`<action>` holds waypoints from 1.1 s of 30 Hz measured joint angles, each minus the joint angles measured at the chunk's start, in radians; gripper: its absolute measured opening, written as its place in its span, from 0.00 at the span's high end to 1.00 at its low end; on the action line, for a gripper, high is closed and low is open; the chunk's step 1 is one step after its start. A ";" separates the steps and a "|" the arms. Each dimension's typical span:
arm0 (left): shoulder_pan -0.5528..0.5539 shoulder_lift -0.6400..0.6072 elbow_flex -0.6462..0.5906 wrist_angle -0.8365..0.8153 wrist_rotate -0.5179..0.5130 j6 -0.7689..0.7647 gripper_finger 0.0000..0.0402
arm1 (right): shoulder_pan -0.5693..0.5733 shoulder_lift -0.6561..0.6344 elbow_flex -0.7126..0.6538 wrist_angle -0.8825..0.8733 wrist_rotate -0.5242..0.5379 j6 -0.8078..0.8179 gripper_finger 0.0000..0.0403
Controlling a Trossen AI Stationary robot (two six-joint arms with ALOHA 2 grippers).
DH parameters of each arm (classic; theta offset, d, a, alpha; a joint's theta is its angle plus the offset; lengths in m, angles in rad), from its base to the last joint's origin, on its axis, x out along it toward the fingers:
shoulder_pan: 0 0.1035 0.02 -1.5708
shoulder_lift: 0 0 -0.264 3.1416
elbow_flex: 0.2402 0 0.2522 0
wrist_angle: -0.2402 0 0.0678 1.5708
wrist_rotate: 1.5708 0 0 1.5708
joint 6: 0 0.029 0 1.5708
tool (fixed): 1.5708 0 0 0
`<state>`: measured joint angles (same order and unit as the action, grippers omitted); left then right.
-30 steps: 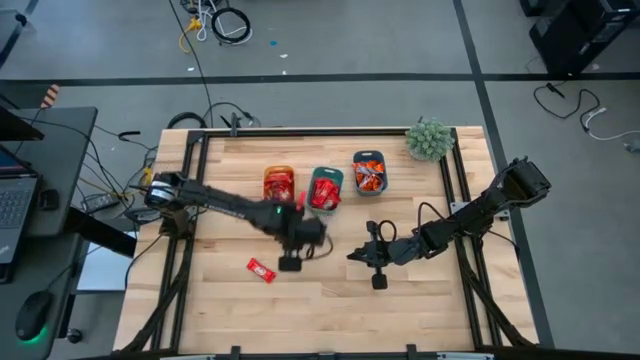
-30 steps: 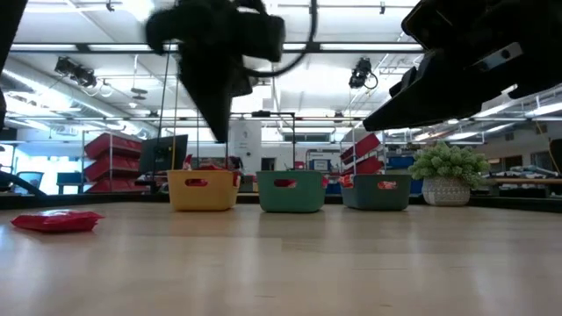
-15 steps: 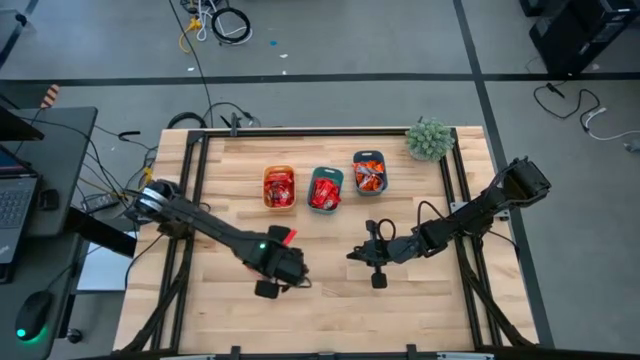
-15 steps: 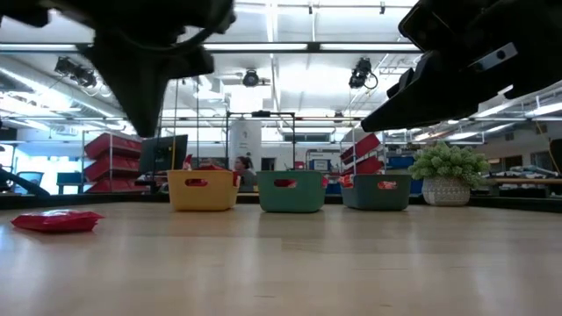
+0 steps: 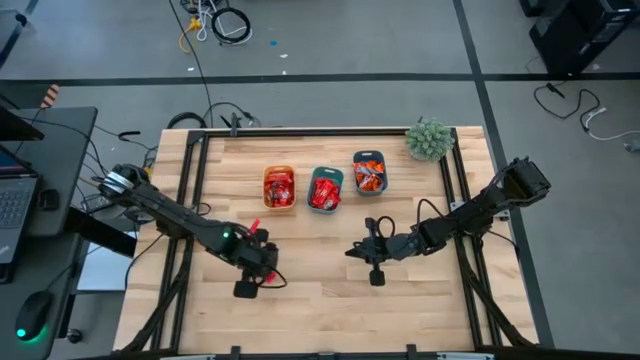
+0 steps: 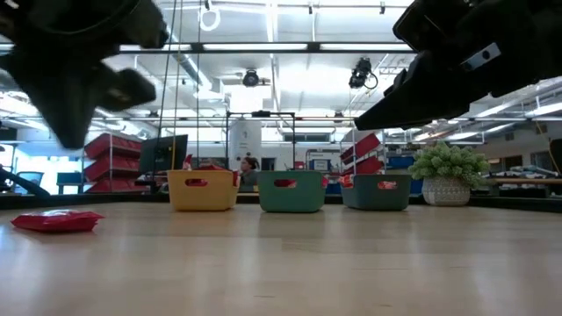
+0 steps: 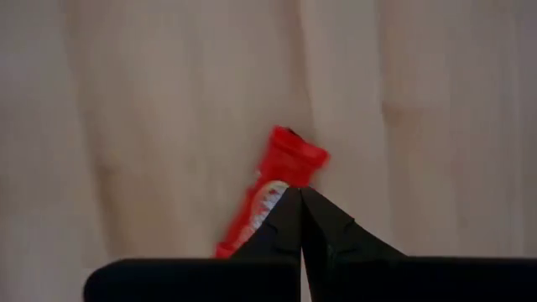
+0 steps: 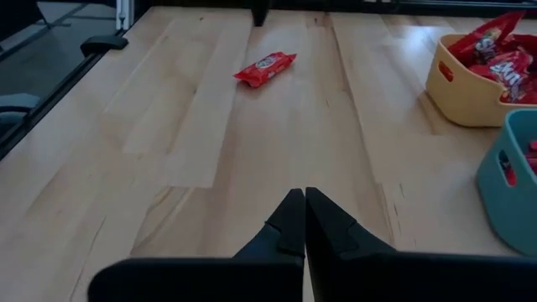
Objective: Sort candy
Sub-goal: Put the red chocolate into the green bin
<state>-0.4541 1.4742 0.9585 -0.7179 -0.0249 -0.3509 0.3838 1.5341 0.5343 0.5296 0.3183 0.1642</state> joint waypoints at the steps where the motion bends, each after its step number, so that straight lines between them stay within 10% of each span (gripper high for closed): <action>1: -0.002 0.001 -0.012 0.014 0.023 -0.002 1.00 | -0.004 0.000 0.000 0.004 0.000 0.000 1.00; 22: -0.025 0.111 -0.027 0.069 0.009 -0.061 0.43 | -0.019 0.000 0.000 0.014 0.000 0.064 1.00; 33: -0.024 0.211 -0.027 0.059 -0.098 -0.023 0.41 | -0.019 0.000 0.000 0.013 0.000 0.061 1.00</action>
<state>-0.4780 1.6851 0.9319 -0.6588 -0.1229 -0.3744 0.3649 1.5337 0.5343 0.5427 0.3180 0.2253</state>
